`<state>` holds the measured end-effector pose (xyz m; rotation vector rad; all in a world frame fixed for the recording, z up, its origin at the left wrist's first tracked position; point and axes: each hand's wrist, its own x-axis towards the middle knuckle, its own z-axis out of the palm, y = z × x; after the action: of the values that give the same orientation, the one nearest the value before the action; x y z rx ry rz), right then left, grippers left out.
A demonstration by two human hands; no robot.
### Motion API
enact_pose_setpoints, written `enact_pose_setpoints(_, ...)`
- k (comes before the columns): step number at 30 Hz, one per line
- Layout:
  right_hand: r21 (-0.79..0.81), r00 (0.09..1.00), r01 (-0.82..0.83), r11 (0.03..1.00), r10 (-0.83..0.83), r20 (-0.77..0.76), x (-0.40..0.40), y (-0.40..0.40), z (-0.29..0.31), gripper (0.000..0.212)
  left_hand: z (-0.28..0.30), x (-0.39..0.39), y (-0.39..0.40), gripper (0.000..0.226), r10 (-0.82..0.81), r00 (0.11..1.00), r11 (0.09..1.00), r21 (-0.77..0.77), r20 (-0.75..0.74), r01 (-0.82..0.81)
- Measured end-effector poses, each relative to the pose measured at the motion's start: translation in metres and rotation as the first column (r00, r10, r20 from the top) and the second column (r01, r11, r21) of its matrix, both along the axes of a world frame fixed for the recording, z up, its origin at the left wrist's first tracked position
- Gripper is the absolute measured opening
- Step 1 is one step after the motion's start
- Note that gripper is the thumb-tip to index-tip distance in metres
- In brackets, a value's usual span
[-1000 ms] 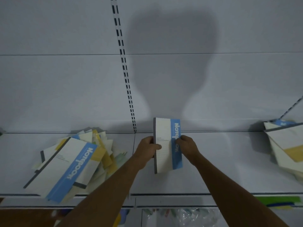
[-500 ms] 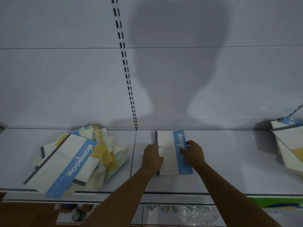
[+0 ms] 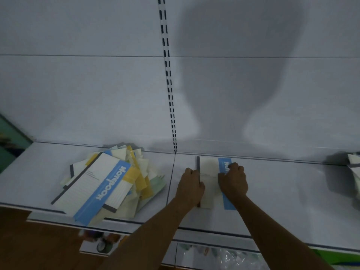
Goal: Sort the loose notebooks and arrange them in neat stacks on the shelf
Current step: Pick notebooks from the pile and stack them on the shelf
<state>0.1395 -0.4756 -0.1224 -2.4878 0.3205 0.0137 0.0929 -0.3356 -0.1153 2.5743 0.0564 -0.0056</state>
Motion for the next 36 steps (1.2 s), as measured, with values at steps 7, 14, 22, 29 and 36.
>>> enact_pose_setpoints(7, 0.157, 0.96, -0.276, 0.948, 0.279, 0.001, 0.001, 0.113, 0.03, 0.018, 0.055, -0.011, 0.108, 0.025, 0.264, 0.951, 0.962, 0.021, 0.16, -0.271)
enact_pose_setpoints(14, 0.178, 0.871, -0.479, 0.859, 0.491, -0.023, -0.026, 0.222, 0.045, 0.042, 0.072, -0.053, 0.242, 0.033, 0.5, 0.851, 0.821, 0.225, 0.16, -0.525)
enact_pose_setpoints(22, -0.112, 0.822, -0.569, 0.815, 0.566, -0.06, -0.041, 0.28, 0.049, 0.066, 0.07, -0.1, 0.315, 0.082, 0.651, 0.733, 0.742, 0.37, -0.196, -0.559)
enact_pose_setpoints(29, -0.255, 0.859, -0.469, 0.846, 0.503, 0.091, -0.044, 0.298, 0.053, 0.058, 0.068, -0.108, 0.319, 0.075, 0.647, 0.742, 0.758, 0.254, -0.178, -0.6)
enact_pose_setpoints(36, 0.148, 0.859, -0.505, 0.85, 0.479, 0.181, -0.04, 0.294, 0.063, 0.037, 0.077, -0.101, 0.318, 0.056, 0.579, 0.802, 0.8, -0.086, -0.147, -0.593)
